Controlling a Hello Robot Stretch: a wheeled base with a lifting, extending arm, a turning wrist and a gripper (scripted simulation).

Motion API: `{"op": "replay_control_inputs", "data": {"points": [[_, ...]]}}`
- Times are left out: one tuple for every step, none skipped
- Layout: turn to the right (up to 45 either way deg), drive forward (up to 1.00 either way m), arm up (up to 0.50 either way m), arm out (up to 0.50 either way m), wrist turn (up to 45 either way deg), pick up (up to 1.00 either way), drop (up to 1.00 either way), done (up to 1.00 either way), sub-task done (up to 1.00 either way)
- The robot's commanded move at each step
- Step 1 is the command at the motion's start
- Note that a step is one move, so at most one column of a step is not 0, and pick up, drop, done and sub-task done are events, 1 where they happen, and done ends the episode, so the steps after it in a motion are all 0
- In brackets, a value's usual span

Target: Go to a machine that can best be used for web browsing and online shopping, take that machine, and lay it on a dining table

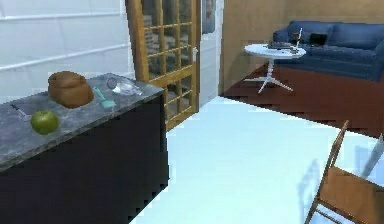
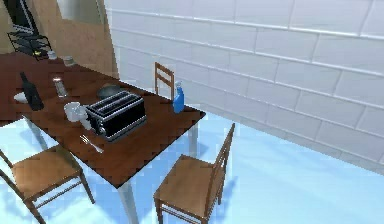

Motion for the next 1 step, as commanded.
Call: {"op": "replay_control_inputs", "data": {"points": [[3.0,0.00,0.00,0.00,0.0,0.00,0.00,0.00,0.00]]}}
